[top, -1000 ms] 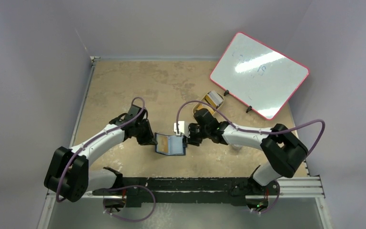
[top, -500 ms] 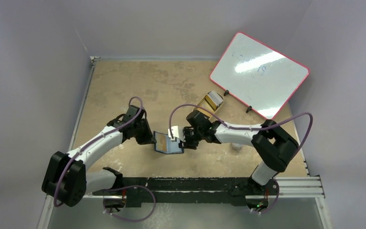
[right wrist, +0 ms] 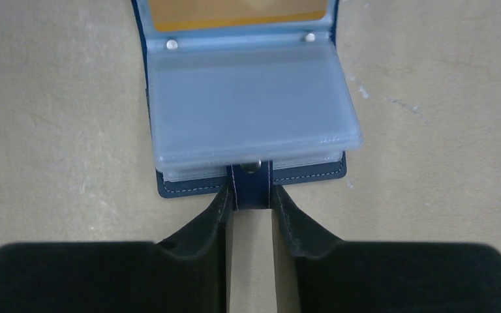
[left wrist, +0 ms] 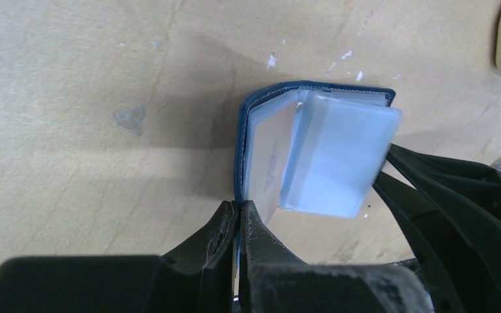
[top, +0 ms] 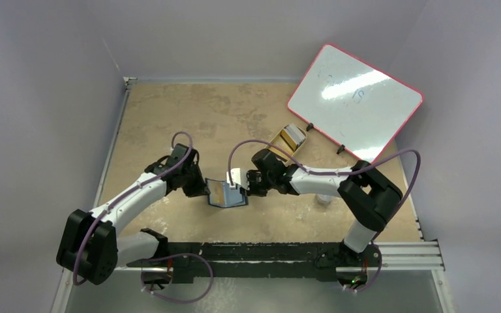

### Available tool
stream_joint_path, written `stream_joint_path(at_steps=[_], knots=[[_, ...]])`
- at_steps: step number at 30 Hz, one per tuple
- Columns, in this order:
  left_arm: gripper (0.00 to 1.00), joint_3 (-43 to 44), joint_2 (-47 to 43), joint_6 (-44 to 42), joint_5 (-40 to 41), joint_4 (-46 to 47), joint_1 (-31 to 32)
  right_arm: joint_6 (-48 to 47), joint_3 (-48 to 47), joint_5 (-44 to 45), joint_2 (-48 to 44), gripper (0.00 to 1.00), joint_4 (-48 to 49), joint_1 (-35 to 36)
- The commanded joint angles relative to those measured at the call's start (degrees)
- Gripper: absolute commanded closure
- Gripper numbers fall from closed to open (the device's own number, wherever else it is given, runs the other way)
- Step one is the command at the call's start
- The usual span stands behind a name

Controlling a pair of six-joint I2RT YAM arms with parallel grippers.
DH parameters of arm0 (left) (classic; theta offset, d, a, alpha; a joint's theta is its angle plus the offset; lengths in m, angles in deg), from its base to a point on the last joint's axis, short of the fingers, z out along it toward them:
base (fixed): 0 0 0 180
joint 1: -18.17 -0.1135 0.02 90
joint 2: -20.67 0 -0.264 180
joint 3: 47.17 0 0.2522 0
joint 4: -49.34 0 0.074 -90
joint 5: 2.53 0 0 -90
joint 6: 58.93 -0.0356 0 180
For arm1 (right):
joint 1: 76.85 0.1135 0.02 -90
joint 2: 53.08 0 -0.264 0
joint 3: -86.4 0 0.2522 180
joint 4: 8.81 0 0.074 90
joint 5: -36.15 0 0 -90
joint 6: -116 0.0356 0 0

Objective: Put the credit cards into the card holder
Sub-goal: Close the card holder at the center of the board.

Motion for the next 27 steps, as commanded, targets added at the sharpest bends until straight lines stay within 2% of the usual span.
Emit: stream_joint_path(at_steps=[1, 2, 4, 8, 11, 13, 19, 22, 27], knots=[[1.00, 3.95, -0.63, -0.88, 4.53, -3.13, -1.21, 4.74, 1.19, -1.00, -2.96, 0.82, 10.71, 0.30], [1.00, 4.45, -0.35, -1.20, 5.16, -3.80, -1.37, 5.84, 2.11, -0.89, -3.30, 0.89, 12.94, 0.29], [1.00, 5.57, 0.03, -1.85, 6.35, -5.17, -1.82, 8.77, 3.94, -1.73, -3.55, 0.95, 16.36, 0.30], [1.00, 7.47, 0.39, -3.04, 9.34, -7.85, -2.66, 13.25, 8.19, -1.63, -4.70, 0.95, 24.21, 0.19], [1.00, 8.01, 0.73, -3.31, 8.72, -7.81, -2.83, 15.87, 10.21, -2.71, -4.73, 0.94, 28.74, 0.21], [0.99, 7.68, 0.89, -3.05, 5.74, -5.25, -2.85, 16.75, 10.87, -3.45, -4.10, 0.93, 31.04, 0.18], [0.80, 2.02, 0.65, 1.94, -11.06, 9.59, -2.87, 18.57, 11.87, -5.36, -1.91, 0.93, 35.92, 0.22], [0.78, -1.59, 1.50, 4.95, -15.95, 16.52, -2.87, 18.34, 12.01, -5.48, -0.91, 0.93, 36.80, 0.19], [0.78, -5.51, 2.39, 7.14, -18.84, 23.99, -2.87, 17.99, 12.19, -6.18, 0.07, 0.93, 37.56, 0.16]])
